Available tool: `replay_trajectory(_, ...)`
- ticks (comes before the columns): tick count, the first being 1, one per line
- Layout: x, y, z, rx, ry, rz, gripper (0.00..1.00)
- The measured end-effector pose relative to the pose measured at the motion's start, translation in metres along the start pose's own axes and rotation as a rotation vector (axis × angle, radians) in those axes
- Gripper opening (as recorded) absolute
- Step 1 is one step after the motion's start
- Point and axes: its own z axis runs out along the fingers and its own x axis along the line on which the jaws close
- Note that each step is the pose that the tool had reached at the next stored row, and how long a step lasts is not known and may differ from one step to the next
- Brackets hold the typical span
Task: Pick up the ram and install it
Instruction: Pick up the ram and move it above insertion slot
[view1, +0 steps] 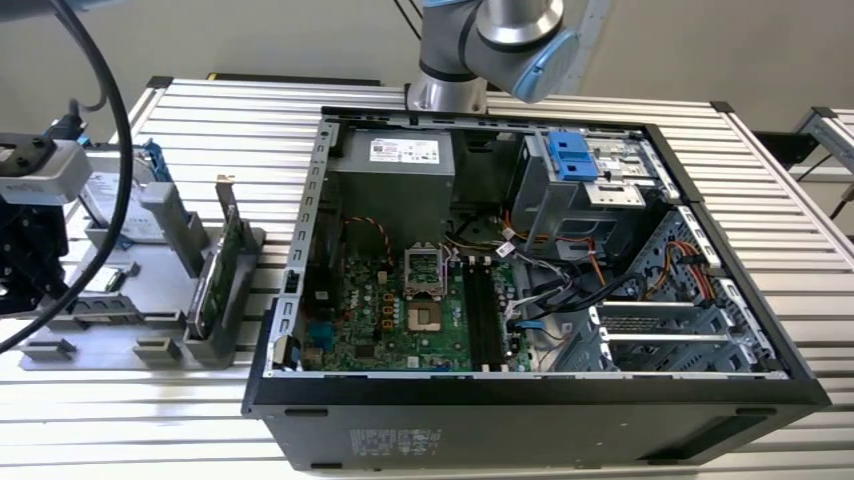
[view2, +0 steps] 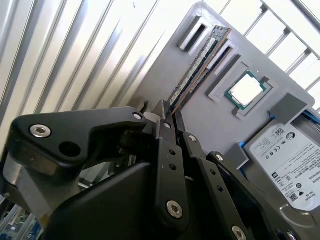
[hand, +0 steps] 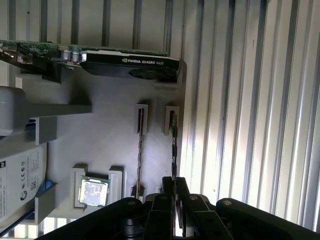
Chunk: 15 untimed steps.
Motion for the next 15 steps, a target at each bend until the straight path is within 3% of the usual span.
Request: replay_trajectory(15,-0.0001,-0.0001,-0.0052,0.0,0.0,0.001,0.0)
